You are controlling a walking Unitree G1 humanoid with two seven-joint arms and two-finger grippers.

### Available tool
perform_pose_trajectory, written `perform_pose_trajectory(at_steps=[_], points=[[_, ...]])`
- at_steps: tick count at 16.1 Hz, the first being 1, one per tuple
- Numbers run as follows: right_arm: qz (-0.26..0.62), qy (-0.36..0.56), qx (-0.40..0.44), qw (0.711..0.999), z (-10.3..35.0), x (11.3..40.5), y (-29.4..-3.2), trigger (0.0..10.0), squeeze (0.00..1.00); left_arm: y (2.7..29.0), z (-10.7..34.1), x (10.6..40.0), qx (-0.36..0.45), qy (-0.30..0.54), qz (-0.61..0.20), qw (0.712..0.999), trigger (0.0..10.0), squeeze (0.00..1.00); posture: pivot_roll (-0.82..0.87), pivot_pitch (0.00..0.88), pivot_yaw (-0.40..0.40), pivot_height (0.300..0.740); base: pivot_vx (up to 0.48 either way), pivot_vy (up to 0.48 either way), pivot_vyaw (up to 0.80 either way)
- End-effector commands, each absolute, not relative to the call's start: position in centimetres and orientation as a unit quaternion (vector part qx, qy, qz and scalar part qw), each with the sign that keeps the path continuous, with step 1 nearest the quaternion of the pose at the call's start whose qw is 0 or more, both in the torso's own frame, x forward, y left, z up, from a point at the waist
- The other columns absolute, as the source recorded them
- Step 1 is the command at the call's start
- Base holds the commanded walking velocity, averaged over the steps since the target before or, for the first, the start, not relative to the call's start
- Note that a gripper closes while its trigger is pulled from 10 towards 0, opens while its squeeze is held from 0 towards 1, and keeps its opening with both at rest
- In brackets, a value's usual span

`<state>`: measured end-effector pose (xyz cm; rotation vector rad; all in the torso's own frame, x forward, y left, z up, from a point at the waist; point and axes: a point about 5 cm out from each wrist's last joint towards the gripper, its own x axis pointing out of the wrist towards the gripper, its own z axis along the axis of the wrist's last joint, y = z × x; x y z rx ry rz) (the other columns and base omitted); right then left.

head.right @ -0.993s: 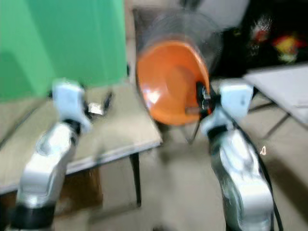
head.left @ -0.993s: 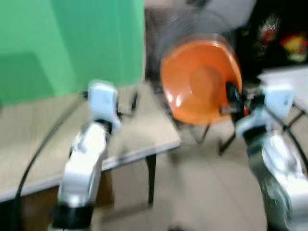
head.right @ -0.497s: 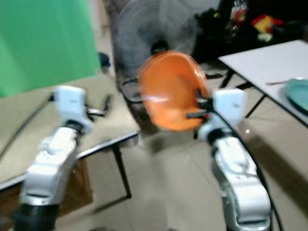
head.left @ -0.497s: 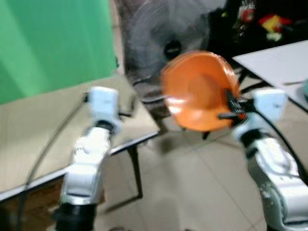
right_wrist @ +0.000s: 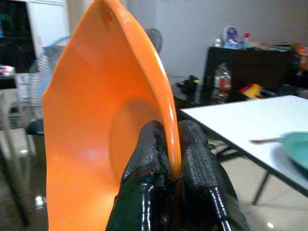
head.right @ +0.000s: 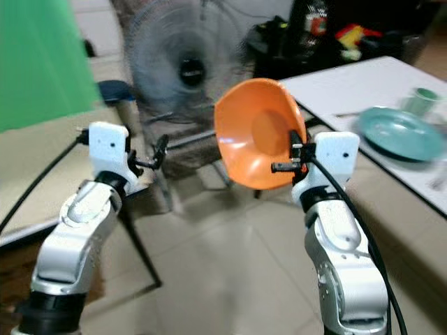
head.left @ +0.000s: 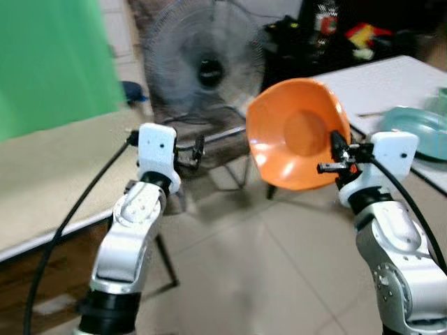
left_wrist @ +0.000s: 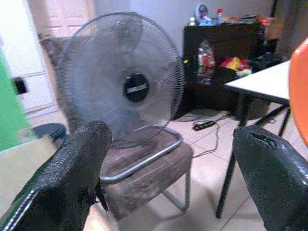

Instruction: Setting the table

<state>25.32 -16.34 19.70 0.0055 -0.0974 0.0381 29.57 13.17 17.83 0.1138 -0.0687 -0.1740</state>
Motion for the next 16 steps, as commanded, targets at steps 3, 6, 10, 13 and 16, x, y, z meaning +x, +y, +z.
perform_pose_trajectory(at_steps=[3,6,10,13,16], points=[[0.015,-0.068,0.003,0.998,20.44,25.18,-16.47,10.0,0.00,13.24,17.95,29.85,0.061,-0.035,-0.088,0.994,10.0,0.00,0.00,0.000,-0.012,0.740,0.000,-0.453,-0.58],[0.009,-0.069,0.003,0.998,20.42,25.10,-16.61,10.0,0.00,13.04,17.98,30.06,0.064,-0.035,-0.095,0.993,10.0,0.00,-0.01,0.000,-0.003,0.740,0.000,-0.453,-0.58],[0.001,-0.071,0.003,0.997,20.46,24.97,-16.79,10.0,0.00,12.83,17.97,30.26,0.066,-0.038,-0.102,0.992,10.0,0.00,-0.02,0.000,0.009,0.740,0.000,-0.453,-0.58],[0.001,-0.075,0.003,0.997,20.64,24.92,-16.68,10.0,0.00,12.87,18.15,30.50,0.070,-0.042,-0.104,0.991,10.0,0.00,-0.02,0.000,0.012,0.740,0.000,-0.453,-0.58],[-0.001,-0.078,0.004,0.997,20.72,24.81,-16.59,10.0,0.00,13.05,18.25,30.68,0.074,-0.044,-0.105,0.991,10.0,0.00,-0.03,0.000,0.018,0.740,0.000,-0.451,-0.58]])
